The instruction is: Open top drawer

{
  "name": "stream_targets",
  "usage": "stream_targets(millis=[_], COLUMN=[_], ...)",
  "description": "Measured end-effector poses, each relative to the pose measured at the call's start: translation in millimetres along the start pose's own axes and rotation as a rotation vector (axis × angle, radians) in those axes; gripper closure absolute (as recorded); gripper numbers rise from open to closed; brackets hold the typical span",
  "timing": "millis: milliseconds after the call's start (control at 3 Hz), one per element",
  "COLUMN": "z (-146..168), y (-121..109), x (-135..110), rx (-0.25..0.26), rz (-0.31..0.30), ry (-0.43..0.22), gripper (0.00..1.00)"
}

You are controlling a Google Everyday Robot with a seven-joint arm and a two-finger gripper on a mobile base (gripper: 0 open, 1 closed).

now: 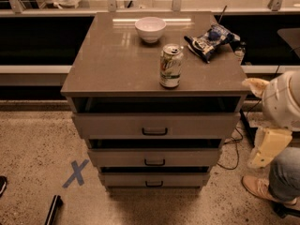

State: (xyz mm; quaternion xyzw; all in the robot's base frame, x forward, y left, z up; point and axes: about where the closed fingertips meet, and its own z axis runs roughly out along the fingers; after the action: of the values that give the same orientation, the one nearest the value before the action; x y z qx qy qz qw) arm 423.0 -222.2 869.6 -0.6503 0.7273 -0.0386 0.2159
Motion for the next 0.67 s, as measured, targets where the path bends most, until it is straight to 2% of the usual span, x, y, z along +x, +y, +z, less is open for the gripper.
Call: stream_targets(millis=[333,667], z=[3.5,29.3], y=[-12.6,-4.8], x=[-1.7,1.6], rx=[0.058,-0.012], rz=[-0.067,-0.065], ry=[-0.023,-0.054], gripper=[0.00,0.00])
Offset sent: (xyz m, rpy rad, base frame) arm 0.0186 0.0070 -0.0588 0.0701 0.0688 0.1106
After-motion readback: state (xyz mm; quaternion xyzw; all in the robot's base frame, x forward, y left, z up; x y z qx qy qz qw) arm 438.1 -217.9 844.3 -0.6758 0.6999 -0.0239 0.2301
